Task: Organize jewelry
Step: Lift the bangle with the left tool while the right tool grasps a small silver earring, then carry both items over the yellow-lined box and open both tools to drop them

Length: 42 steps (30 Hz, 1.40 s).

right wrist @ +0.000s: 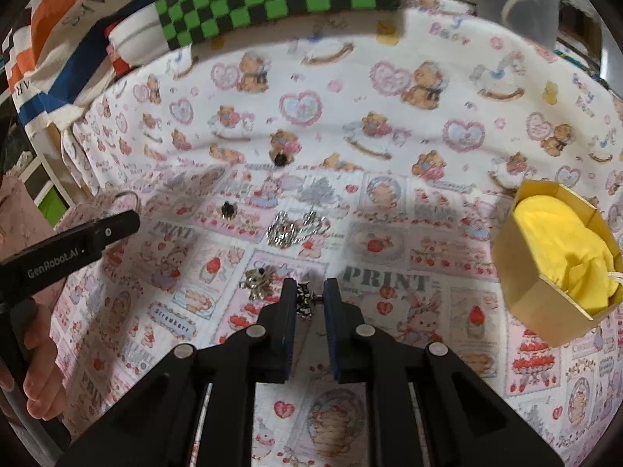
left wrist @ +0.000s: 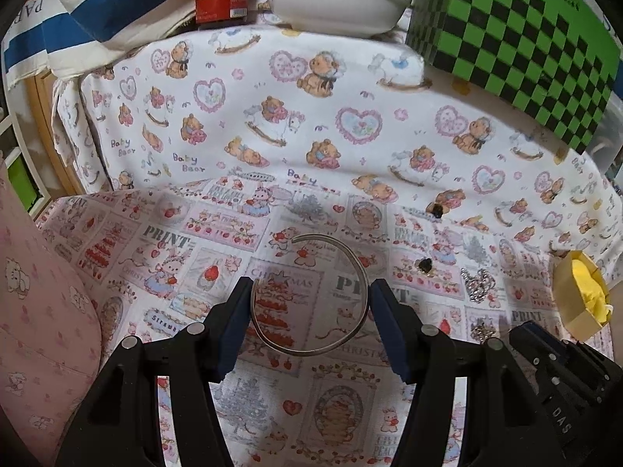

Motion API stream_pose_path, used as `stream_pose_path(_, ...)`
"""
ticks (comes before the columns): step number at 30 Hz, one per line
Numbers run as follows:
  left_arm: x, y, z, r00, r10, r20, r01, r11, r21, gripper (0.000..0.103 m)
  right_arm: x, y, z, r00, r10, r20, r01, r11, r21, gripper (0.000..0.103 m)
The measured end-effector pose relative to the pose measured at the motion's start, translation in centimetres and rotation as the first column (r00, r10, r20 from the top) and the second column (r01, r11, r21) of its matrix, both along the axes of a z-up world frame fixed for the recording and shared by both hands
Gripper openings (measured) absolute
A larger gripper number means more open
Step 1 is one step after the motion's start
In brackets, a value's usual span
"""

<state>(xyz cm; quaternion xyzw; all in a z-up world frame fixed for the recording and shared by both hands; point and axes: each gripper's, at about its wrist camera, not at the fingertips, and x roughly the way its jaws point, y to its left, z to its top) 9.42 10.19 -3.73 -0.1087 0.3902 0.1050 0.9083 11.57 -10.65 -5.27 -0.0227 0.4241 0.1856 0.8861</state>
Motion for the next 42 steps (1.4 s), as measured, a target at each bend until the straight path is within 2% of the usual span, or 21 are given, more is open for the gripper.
stream_pose_path(5, -0.8, -0.5, 1.3, 0.999, -0.017, 0.046, 0.017, 1.0, -0.005, 0.059, -0.5, -1.6, 1.5, 0.999, -0.015, 0.036, 0.013, 0.998, 0.066, 0.013)
stream_pose_path(8, -1.4, -1.0, 2.3, 0.996, -0.031, 0.078, 0.031, 1.0, -0.001, 0.059, -1.0, -2.2, 2.6, 0.998, -0.024, 0.065, 0.019, 0.997, 0.075, 0.013)
stream_pose_path(13, -2.6, -1.8, 4.2, 0.988, -0.057, 0.142, 0.056, 0.998, 0.011, 0.059, -1.9, -3.8, 5.3, 0.993, -0.034, 0.115, 0.017, 0.99, 0.14, 0.013)
stream_pose_path(16, -3.9, -2.7, 6.0, 0.973, -0.092, 0.21, 0.091, 0.996, 0.013, 0.059, -3.0, -5.0, 7.9, 0.984, -0.046, 0.17, 0.014, 0.983, 0.185, 0.013)
stream_pose_path(21, -4.9, -5.4, 9.6, 0.953, -0.15, 0.262, 0.143, 0.989, 0.046, 0.059, -4.9, -7.8, 12.3, 0.961, -0.054, 0.272, -0.013, 0.971, 0.238, 0.013)
stream_pose_path(28, -4.7, -11.9, 14.5, 0.907, -0.27, 0.323, 0.262, 0.963, 0.069, 0.059, -5.5, -14.6, 15.3, 0.92, -0.133, 0.369, 0.04, 0.968, 0.249, 0.013)
stream_pose_path(32, -3.3, -16.4, 15.7, 0.88, -0.341, 0.33, 0.343, 0.938, 0.055, 0.059, -4.7, -19.1, 14.6, 0.914, -0.206, 0.35, 0.101, 0.95, 0.296, 0.013)
stream_pose_path(34, -2.4, -18.4, 15.8, 0.868, -0.371, 0.331, 0.386, 0.922, 0.021, 0.059, -4.0, -21.4, 13.6, 0.915, -0.248, 0.318, 0.131, 0.929, 0.346, 0.013)
stream_pose_path(36, -1.3, -20.3, 15.5, 0.859, -0.395, 0.324, 0.421, 0.907, -0.01, 0.059, -2.7, -23.3, 12.3, 0.924, -0.289, 0.251, 0.184, 0.91, 0.37, 0.013)
stream_pose_path(42, 2.0, -24.8, 11.8, 0.859, -0.45, 0.245, 0.484, 0.87, -0.098, 0.059, -0.6, -25.9, 10.0, 0.944, -0.299, 0.137, 0.215, 0.876, 0.432, 0.013)
